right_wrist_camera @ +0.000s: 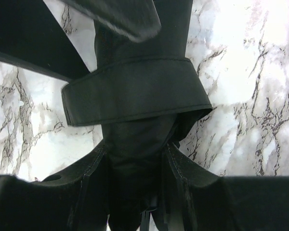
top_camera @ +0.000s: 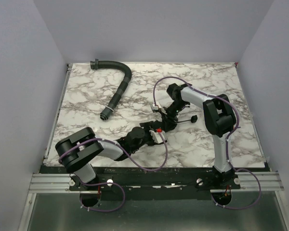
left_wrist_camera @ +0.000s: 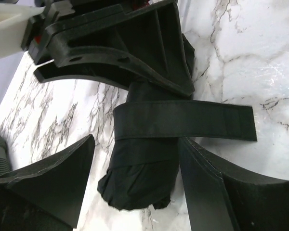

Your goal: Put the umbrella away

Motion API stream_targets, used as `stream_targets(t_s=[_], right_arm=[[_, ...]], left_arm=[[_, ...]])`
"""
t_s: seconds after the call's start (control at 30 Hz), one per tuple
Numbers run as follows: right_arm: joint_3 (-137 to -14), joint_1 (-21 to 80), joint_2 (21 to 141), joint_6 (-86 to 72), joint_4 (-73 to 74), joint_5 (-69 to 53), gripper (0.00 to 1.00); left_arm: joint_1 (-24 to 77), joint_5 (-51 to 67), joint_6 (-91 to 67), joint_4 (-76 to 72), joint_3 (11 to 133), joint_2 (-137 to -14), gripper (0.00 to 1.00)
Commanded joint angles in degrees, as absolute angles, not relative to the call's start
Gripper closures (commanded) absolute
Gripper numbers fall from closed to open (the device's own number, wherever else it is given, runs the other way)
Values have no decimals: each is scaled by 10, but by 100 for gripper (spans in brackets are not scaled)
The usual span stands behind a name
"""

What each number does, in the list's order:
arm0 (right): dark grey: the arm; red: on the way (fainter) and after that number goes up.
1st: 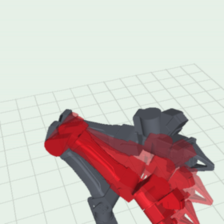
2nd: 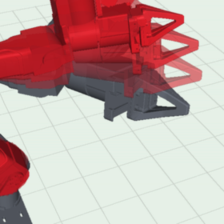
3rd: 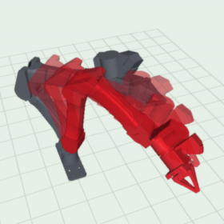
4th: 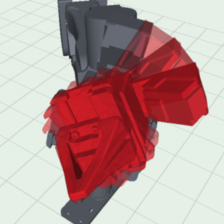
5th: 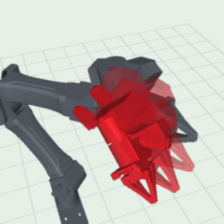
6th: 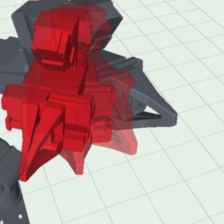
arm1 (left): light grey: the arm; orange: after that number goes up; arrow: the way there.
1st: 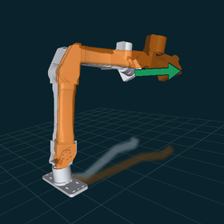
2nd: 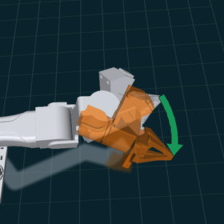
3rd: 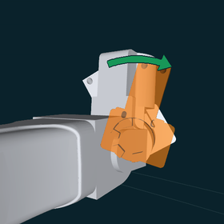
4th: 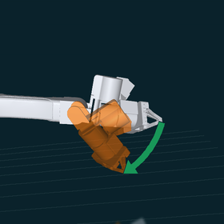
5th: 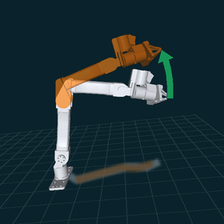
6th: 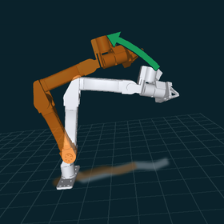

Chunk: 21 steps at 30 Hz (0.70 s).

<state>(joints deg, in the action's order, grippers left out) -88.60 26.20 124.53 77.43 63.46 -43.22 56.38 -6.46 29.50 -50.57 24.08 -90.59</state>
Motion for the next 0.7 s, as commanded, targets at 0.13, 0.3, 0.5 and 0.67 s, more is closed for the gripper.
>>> stream_targets(t_s=[0.13, 0.3, 0.5, 0.67], right_arm=[[-835, 273, 1359, 767, 752, -308, 84], [-836, 272, 1355, 773, 754, -312, 83], [-833, 268, 1341, 779, 752, -332, 78], [-830, 250, 1292, 784, 722, -382, 57]], left_arm=[[564, -22, 328, -456, 298, -1002, 31], [554, -27, 311, -411, 319, -1033, 41], [529, 31, 251, -298, 352, -1046, 88], [508, 82, 161, -243, 363, -1048, 100]])
